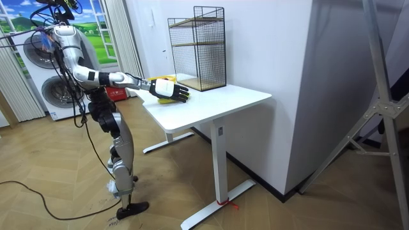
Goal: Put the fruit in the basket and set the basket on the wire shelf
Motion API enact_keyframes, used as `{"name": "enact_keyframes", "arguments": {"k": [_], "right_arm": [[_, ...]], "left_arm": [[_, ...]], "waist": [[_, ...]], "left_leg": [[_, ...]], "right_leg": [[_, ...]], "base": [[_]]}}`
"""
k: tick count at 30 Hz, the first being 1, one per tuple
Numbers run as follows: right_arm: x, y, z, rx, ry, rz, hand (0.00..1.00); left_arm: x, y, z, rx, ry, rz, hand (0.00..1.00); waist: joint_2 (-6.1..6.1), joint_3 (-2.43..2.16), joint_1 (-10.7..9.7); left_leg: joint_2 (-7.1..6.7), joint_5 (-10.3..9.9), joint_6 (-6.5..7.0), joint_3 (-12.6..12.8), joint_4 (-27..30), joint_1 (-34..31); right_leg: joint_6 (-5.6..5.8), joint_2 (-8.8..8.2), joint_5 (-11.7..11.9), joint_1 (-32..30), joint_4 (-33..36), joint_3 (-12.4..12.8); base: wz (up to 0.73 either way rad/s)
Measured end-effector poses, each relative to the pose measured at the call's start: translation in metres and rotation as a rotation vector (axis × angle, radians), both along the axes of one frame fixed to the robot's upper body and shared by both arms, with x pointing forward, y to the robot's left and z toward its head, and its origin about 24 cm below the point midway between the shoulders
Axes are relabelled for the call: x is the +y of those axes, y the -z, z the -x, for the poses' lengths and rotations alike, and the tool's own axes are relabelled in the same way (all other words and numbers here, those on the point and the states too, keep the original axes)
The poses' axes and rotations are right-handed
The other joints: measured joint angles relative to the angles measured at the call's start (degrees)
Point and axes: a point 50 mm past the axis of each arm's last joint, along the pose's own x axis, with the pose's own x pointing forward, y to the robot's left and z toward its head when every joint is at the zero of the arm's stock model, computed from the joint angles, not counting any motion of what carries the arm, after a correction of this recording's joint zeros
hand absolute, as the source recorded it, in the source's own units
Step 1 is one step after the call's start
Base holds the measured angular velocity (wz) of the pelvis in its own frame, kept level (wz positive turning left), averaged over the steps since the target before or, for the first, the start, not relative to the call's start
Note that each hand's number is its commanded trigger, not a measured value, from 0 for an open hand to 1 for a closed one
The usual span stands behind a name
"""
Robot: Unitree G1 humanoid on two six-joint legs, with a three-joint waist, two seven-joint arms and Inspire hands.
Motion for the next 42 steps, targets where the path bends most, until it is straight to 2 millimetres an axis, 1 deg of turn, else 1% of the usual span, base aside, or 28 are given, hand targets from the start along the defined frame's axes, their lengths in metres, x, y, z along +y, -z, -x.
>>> {"name": "enact_keyframes", "arguments": {"k": [2, 8, 14, 18, 19, 20, 22, 24, 29, 32, 42], "right_arm": [[0.001, 0.001, 0.001, 0.003, 0.001, -0.005, 0.0], [0.0, 0.008, 0.003, 0.022, 0.015, -0.004, 0.0], [0.0, 0.01, 0.004, 0.043, -0.005, 0.05, 0.0], [0.001, 0.01, 0.005, 0.05, -0.01, 0.054, 0.0], [0.001, 0.01, 0.005, 0.053, -0.013, 0.053, 0.27], [0.001, 0.01, 0.005, 0.055, -0.015, 0.054, 0.67], [0.001, 0.01, 0.004, 0.054, -0.016, 0.056, 1.0], [0.001, 0.01, 0.004, 0.056, -0.022, 0.08, 1.0], [-0.003, 0.004, -0.004, 0.074, -0.056, 0.253, 1.0], [-0.005, 0.001, -0.006, 0.096, -0.065, 0.319, 1.0], [-0.005, -0.005, -0.008, 0.116, -0.079, 0.339, 1.0]], "left_arm": [[0.0, 0.0, -0.002, -0.007, 0.001, -0.003, 0.0], [0.0, 0.0, 0.001, 0.009, -0.01, -0.006, 0.0], [0.001, 0.0, -0.001, 0.015, -0.006, -0.012, 0.0], [0.001, 0.0, -0.001, 0.02, -0.009, -0.013, 0.0], [0.001, 0.0, 0.0, 0.024, -0.01, -0.014, 0.0], [0.001, 0.0, 0.0, 0.026, -0.01, -0.014, 0.0], [0.001, 0.0, 0.0, 0.029, -0.011, -0.014, 0.0], [0.001, 0.0, 0.0, 0.03, -0.011, -0.013, 0.0], [0.002, -0.001, -0.002, 0.021, -0.007, -0.009, 0.0], [0.004, -0.002, -0.005, 0.008, -0.003, -0.013, 0.0], [0.006, -0.005, -0.013, -0.031, 0.007, -0.02, 0.0]], "waist": [[-0.23, -0.15, 0.0], [-0.15, -0.22, -0.07], [-0.19, -0.21, -0.19], [-0.38, -0.18, -0.21], [-0.45, -0.18, -0.21], [-0.49, -0.18, -0.21], [-0.54, -0.18, -0.25], [-0.58, -0.19, -0.26], [-0.75, -0.19, -0.17], [-0.82, -0.22, -0.05], [-0.76, -0.27, -0.28]], "left_leg": [[0.0, 0.0, 0.0, 0.0, -0.05, 0.15], [0.01, -0.02, -0.01, -0.05, 0.01, 0.53], [0.0, -0.03, -0.01, -0.59, 0.05, 0.85], [-0.05, -0.03, 0.0, -0.59, 0.14, 0.87], [-0.05, -0.03, 0.0, -0.59, 0.16, 0.87], [-0.05, -0.03, 0.0, -0.59, 0.17, 0.88], [-0.05, -0.03, 0.0, -0.59, 0.17, 0.89], [-0.07, -0.03, 0.0, -0.69, 0.2, 0.83], [-0.06, -0.04, 0.0, -1.03, 0.67, 0.3], [-0.05, -0.04, 0.0, -1.06, 0.67, 0.19], [-0.05, -0.04, 0.0, -0.96, 0.69, 0.14]], "right_leg": [[0.0, 0.0, 0.0, 0.05, 0.0, 0.04], [0.0, 0.0, 0.0, 0.58, 0.03, -0.07], [-0.01, 0.0, 0.0, 1.23, -0.07, -0.44], [-0.01, -0.02, 0.0, 1.25, -0.06, -0.35], [-0.01, -0.02, 0.0, 1.24, -0.07, -0.35], [-0.01, -0.02, -0.01, 1.24, -0.08, -0.35], [-0.01, -0.02, -0.01, 1.23, -0.09, -0.35], [0.0, -0.02, -0.01, 1.26, -0.08, -0.39], [-0.02, -0.02, -0.02, 1.19, -0.07, -0.73], [-0.03, -0.02, -0.04, 1.13, -0.04, -0.74], [-0.03, -0.02, -0.03, 1.22, 0.0, -0.69]], "base": [[0.0], [0.0], [0.03], [0.0], [0.0], [0.0], [0.0], [0.0], [0.03], [0.0], [0.0]]}}
